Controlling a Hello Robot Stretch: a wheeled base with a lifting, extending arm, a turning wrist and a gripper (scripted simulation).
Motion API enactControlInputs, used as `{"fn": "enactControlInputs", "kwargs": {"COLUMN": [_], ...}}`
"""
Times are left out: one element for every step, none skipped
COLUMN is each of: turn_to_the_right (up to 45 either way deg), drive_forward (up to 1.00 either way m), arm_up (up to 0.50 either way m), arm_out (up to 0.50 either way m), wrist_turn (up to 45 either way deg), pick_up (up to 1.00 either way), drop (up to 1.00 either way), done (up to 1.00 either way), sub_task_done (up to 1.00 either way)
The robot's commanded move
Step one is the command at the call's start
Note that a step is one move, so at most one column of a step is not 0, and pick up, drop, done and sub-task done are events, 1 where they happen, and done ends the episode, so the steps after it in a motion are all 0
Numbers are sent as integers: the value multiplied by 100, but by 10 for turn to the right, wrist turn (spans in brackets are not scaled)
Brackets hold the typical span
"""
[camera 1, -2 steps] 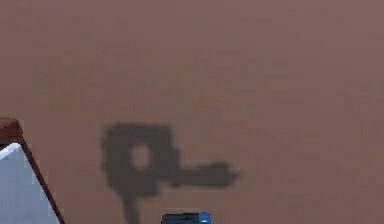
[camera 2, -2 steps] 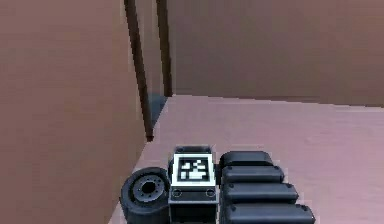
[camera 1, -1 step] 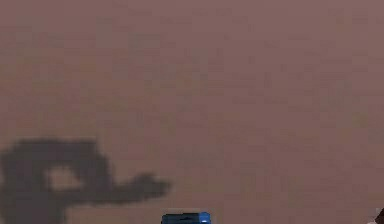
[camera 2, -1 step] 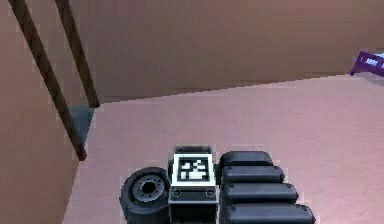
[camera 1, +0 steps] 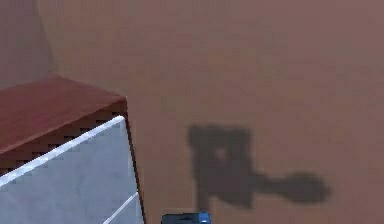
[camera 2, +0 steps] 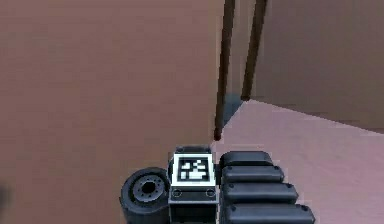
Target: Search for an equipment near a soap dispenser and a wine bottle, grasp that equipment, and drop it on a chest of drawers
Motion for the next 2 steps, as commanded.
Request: {"fn": "enactControlInputs", "kwargs": {"turn_to_the_right": [-450,-450], "drive_forward": [0,0], "arm_up": [0,0], "arm_out": [0,0], "wrist_turn": [0,0], "pick_up": [0,0], "drop": [0,0], "done": [0,0], "sub_task_done": [0,0]}}
